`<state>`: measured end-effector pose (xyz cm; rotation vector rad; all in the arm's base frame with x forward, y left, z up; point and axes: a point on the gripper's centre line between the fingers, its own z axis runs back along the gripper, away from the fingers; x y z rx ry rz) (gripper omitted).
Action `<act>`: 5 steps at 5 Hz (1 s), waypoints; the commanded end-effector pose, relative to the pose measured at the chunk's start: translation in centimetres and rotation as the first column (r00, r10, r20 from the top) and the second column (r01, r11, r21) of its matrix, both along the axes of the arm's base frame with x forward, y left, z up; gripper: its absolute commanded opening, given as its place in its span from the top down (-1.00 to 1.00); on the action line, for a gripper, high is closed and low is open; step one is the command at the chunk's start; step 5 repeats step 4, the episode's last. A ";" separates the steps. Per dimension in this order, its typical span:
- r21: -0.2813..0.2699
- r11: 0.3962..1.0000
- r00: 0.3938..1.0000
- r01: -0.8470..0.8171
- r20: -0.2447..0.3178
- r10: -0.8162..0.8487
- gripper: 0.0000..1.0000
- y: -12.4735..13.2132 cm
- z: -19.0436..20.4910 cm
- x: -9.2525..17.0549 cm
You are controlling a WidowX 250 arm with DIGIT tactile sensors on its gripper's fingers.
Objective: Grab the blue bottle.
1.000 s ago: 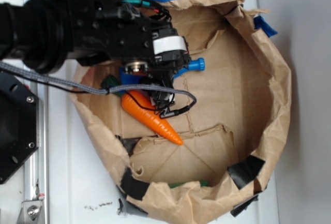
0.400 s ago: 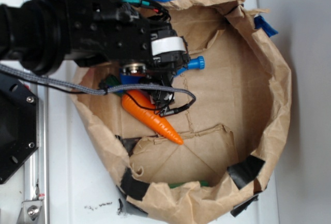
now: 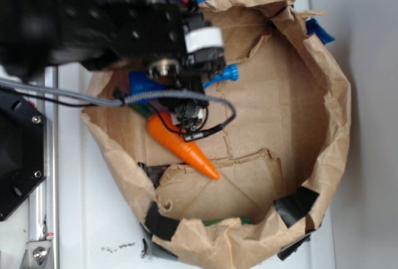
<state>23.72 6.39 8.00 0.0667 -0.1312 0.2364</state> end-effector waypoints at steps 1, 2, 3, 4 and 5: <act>0.024 1.000 0.997 0.018 0.080 -0.019 1.00 -2.1 7.8 0.3; -0.003 1.000 0.996 0.012 0.090 -0.011 1.00 -2.2 8.2 0.4; 0.001 1.000 0.993 0.004 0.117 -0.004 1.00 -2.3 8.1 0.7; 0.018 1.000 0.994 -0.005 0.114 0.003 1.00 -2.3 7.6 0.7; 0.018 1.000 0.994 -0.005 0.114 0.003 1.00 -2.3 7.6 0.7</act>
